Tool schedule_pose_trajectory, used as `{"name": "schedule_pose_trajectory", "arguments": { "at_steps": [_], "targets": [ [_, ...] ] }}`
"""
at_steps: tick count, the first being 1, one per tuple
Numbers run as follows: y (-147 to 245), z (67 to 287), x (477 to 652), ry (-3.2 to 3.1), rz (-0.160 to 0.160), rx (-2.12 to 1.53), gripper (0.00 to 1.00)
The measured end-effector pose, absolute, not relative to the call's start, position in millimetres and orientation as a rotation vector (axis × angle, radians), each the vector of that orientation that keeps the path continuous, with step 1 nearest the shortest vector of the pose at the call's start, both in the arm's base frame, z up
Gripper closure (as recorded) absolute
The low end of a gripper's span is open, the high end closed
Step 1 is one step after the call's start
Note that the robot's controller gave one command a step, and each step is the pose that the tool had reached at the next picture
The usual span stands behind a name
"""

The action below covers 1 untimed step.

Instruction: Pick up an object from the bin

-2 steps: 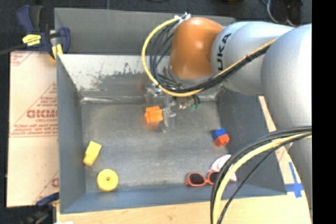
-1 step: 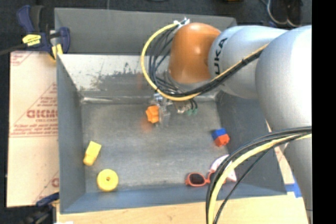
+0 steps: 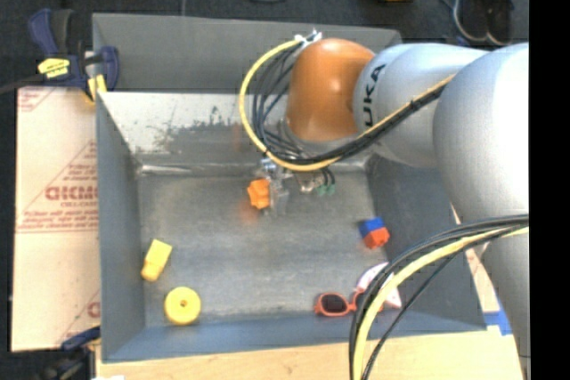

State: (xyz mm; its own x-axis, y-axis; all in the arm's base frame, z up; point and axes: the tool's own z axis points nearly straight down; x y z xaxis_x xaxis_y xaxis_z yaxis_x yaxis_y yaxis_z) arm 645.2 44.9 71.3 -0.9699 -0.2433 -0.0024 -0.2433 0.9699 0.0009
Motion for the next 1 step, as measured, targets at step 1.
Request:
{"name": "schedule_pose_trajectory", "arguments": {
  "at_steps": [1],
  "targets": [
    [44.8,73.8,644.4,3.116,0.002,-0.385,1.00]
  ]
}}
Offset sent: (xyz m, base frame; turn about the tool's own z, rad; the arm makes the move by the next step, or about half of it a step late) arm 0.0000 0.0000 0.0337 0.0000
